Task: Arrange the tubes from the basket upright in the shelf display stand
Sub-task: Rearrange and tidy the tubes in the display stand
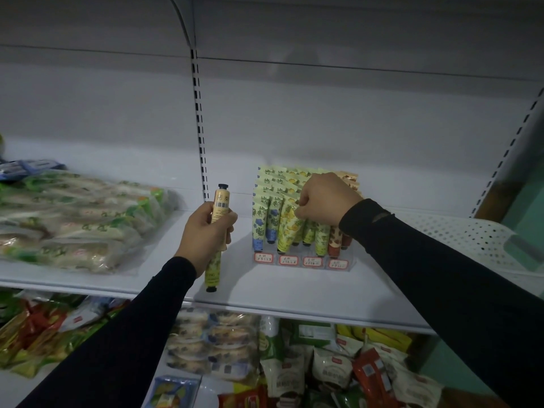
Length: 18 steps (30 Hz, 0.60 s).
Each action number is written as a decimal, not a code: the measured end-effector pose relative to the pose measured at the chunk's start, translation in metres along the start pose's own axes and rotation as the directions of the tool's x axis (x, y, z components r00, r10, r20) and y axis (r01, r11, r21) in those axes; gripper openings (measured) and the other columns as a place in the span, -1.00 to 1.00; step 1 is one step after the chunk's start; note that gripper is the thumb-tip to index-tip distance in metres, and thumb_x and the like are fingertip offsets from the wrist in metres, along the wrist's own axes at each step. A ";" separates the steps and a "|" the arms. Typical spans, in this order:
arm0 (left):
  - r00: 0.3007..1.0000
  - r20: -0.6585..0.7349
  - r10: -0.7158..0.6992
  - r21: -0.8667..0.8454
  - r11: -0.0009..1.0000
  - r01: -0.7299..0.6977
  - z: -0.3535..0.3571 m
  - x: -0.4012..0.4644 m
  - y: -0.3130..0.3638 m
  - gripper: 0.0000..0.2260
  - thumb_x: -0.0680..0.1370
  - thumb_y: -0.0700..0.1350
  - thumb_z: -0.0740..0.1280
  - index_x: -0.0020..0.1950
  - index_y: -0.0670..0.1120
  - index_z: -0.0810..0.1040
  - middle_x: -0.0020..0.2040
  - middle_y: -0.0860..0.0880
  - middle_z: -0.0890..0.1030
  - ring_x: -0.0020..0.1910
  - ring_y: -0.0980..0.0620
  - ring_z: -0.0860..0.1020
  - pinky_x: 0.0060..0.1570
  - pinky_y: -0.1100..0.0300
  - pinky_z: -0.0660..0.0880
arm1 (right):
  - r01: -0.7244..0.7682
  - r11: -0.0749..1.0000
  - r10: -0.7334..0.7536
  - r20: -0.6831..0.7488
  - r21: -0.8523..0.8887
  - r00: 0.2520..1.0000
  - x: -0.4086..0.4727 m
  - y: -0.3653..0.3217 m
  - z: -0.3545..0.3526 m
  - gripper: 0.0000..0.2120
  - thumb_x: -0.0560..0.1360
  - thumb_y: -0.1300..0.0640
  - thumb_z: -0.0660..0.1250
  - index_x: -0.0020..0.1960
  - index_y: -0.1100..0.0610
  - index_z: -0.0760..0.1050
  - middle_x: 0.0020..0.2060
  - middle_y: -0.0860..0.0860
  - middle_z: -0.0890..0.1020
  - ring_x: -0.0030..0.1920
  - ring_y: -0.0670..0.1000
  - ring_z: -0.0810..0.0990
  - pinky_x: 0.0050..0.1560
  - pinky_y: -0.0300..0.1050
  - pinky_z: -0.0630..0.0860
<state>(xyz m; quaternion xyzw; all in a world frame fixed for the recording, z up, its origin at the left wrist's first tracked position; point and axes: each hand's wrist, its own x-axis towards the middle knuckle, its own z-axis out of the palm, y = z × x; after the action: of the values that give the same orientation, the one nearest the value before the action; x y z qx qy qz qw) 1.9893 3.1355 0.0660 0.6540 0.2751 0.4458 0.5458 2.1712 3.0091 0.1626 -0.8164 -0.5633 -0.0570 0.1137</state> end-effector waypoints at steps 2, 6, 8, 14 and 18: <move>1.000 0.002 0.004 0.005 1.000 -0.004 0.001 0.001 0.001 -0.93 0.57 -0.18 0.36 -0.05 -0.17 0.51 -0.30 -0.09 0.52 -0.38 -0.03 0.46 -0.38 0.12 0.45 | 0.012 1.000 -0.012 0.010 -0.022 1.000 0.000 -0.002 0.001 -0.75 0.47 0.18 0.38 -0.25 0.38 0.57 -0.40 0.28 0.48 -0.39 0.03 0.34 -0.37 -0.18 0.25; 1.000 0.010 -0.001 -0.002 1.000 0.001 0.002 0.000 0.001 -0.93 0.57 -0.18 0.36 -0.05 -0.16 0.50 -0.31 -0.09 0.52 -0.38 -0.03 0.46 -0.38 0.12 0.44 | 0.059 0.998 -0.059 -0.012 -0.010 0.998 0.003 -0.004 0.002 -0.79 0.50 0.14 0.38 -0.17 0.29 0.65 -0.31 0.20 0.64 -0.40 0.06 0.46 -0.41 -0.22 0.31; 1.000 0.012 -0.006 -0.002 1.000 0.006 0.001 0.000 -0.001 -0.93 0.57 -0.18 0.36 -0.07 -0.15 0.50 -0.31 -0.09 0.51 -0.38 -0.03 0.45 -0.37 0.12 0.44 | 0.107 0.994 -0.108 -0.029 -0.009 0.994 0.002 -0.005 0.004 -0.79 0.53 0.11 0.36 -0.18 0.23 0.66 -0.28 0.13 0.68 -0.33 0.07 0.58 -0.39 -0.23 0.38; 1.000 0.007 -0.014 0.011 1.000 0.014 -0.001 0.000 -0.006 -0.93 0.57 -0.18 0.36 -0.07 -0.15 0.50 -0.31 -0.08 0.51 -0.39 0.00 0.46 -0.37 0.12 0.44 | 0.147 0.989 -0.145 -0.050 0.026 0.988 0.002 -0.004 0.006 -0.75 0.54 0.09 0.36 -0.19 0.25 0.65 -0.28 0.15 0.67 -0.36 0.08 0.54 -0.28 -0.16 0.44; 1.000 0.009 -0.019 0.011 1.000 0.019 -0.001 0.000 -0.008 -0.93 0.57 -0.17 0.36 -0.06 -0.15 0.50 -0.30 -0.09 0.52 -0.38 -0.01 0.46 -0.36 0.11 0.45 | 0.146 0.989 -0.146 -0.031 0.002 0.989 0.003 -0.003 0.002 -0.81 0.54 0.05 0.37 -0.15 0.12 0.68 -0.34 -0.06 0.61 -0.40 -0.14 0.47 -0.25 -0.17 0.43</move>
<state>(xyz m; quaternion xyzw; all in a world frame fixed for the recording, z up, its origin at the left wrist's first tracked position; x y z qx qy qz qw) 1.9894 3.1379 0.0587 0.6563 0.2813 0.4361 0.5477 2.1694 3.0133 0.1614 -0.7718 -0.6198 -0.0766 0.1196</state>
